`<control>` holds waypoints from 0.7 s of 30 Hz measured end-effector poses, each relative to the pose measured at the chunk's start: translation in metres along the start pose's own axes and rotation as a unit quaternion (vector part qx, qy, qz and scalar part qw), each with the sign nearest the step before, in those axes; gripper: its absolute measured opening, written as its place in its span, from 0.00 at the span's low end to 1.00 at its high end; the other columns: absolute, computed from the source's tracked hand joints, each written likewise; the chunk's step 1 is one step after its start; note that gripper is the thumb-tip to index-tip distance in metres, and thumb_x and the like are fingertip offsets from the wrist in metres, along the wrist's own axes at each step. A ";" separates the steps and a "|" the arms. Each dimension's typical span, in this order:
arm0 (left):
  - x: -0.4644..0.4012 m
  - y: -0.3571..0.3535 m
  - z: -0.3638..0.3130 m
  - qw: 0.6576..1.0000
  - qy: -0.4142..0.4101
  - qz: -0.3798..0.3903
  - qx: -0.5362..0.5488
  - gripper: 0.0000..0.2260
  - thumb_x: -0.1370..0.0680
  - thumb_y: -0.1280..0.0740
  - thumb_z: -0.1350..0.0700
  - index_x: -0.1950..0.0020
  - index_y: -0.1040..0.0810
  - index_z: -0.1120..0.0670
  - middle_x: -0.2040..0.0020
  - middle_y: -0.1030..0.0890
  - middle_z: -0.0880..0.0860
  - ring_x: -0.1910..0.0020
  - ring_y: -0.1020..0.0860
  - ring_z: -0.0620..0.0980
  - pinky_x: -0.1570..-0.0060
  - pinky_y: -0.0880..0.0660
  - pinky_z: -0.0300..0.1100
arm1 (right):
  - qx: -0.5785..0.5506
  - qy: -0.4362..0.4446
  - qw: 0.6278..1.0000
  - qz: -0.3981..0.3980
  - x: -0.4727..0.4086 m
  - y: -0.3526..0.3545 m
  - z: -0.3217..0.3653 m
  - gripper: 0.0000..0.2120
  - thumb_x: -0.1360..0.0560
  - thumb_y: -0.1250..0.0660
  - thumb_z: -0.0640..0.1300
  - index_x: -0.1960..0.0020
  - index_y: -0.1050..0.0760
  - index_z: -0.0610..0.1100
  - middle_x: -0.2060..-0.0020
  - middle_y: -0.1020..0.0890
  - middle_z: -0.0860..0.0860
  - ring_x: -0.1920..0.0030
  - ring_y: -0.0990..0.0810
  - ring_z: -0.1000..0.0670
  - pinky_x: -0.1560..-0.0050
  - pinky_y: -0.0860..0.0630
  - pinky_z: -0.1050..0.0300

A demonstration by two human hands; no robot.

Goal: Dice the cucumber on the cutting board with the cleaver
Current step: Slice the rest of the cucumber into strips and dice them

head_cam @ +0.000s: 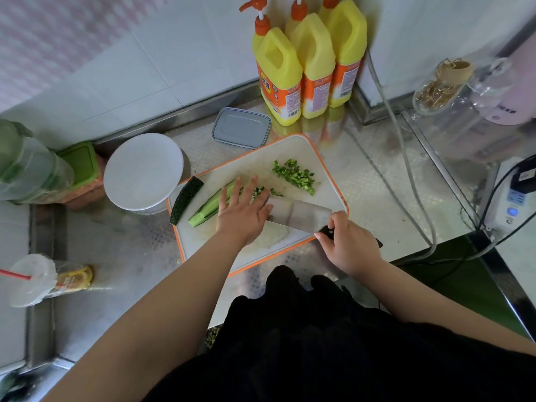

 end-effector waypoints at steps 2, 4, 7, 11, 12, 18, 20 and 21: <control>-0.001 0.003 0.007 1.000 0.022 -0.002 0.015 0.24 0.18 0.62 0.40 0.22 0.51 0.39 0.21 0.60 0.44 0.23 0.62 0.53 0.27 0.64 0.57 | -0.004 -0.003 1.000 -0.001 0.002 -0.001 -0.005 0.22 0.35 0.22 0.48 0.57 0.35 0.40 0.77 0.28 0.50 0.80 0.28 0.49 0.82 0.36 0.60; -0.001 0.005 0.014 0.996 0.044 -0.006 0.072 0.23 0.18 0.62 0.41 0.22 0.48 0.40 0.21 0.58 0.43 0.22 0.61 0.51 0.26 0.62 0.56 | -0.016 -0.016 1.000 -0.006 0.005 0.000 -0.011 0.22 0.33 0.23 0.48 0.57 0.36 0.42 0.76 0.28 0.50 0.80 0.28 0.49 0.82 0.37 0.61; 0.001 0.008 0.021 0.966 0.074 -0.037 0.244 0.23 0.17 0.59 0.44 0.22 0.42 0.44 0.21 0.48 0.43 0.22 0.53 0.47 0.26 0.55 0.51 | -0.041 -0.043 0.998 -0.018 0.006 0.003 -0.020 0.21 0.31 0.25 0.48 0.55 0.38 0.44 0.76 0.29 0.51 0.80 0.29 0.49 0.80 0.39 0.62; 0.004 0.020 0.025 0.935 0.068 -0.101 0.334 0.20 0.15 0.52 0.49 0.27 0.32 0.49 0.30 0.27 0.50 0.32 0.30 0.51 0.38 0.34 0.44 | -0.066 -0.067 0.995 -0.022 0.002 0.001 -0.020 0.19 0.29 0.27 0.48 0.53 0.36 0.42 0.76 0.27 0.51 0.80 0.27 0.49 0.80 0.42 0.65; 0.006 0.021 0.028 0.931 0.078 -0.110 0.338 0.18 0.16 0.50 0.50 0.28 0.30 0.49 0.34 0.24 0.50 0.37 0.26 0.53 0.45 0.31 0.42 | -0.072 -0.075 0.994 -0.023 0.001 -0.001 -0.020 0.18 0.29 0.28 0.48 0.52 0.35 0.41 0.75 0.26 0.50 0.79 0.25 0.47 0.80 0.40 0.64; 0.015 0.033 0.030 0.925 0.052 -0.168 0.336 0.21 0.21 0.46 0.65 0.33 0.27 0.49 0.37 0.22 0.48 0.39 0.26 0.52 0.42 0.28 0.47 | -0.152 -0.147 0.977 -0.007 -0.008 -0.009 -0.018 0.15 0.24 0.33 0.48 0.47 0.33 0.39 0.64 0.20 0.50 0.65 0.19 0.41 0.70 0.29 0.56; 0.014 0.029 0.030 0.938 0.042 -0.169 0.300 0.26 0.25 0.45 0.69 0.31 0.26 0.49 0.31 0.27 0.50 0.30 0.34 0.52 0.31 0.36 0.50 | -0.174 -0.157 0.972 0.002 -0.013 -0.009 -0.015 0.14 0.24 0.34 0.48 0.46 0.34 0.41 0.62 0.23 0.53 0.63 0.19 0.43 0.68 0.31 0.57; 0.014 0.027 0.035 0.941 0.055 -0.171 0.288 0.27 0.26 0.44 0.69 0.30 0.27 0.50 0.28 0.30 0.50 0.29 0.37 0.53 0.30 0.38 0.51 | -0.183 -0.162 0.970 0.006 -0.016 -0.009 -0.014 0.14 0.24 0.34 0.48 0.46 0.34 0.41 0.61 0.23 0.54 0.63 0.20 0.43 0.67 0.31 0.57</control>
Point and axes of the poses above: each hand's wrist, its own x-axis away from the middle knuckle, its own y-axis out of the back of the hand, z = x × y, the point moved 10 cm from there along -x, towards the middle knuckle
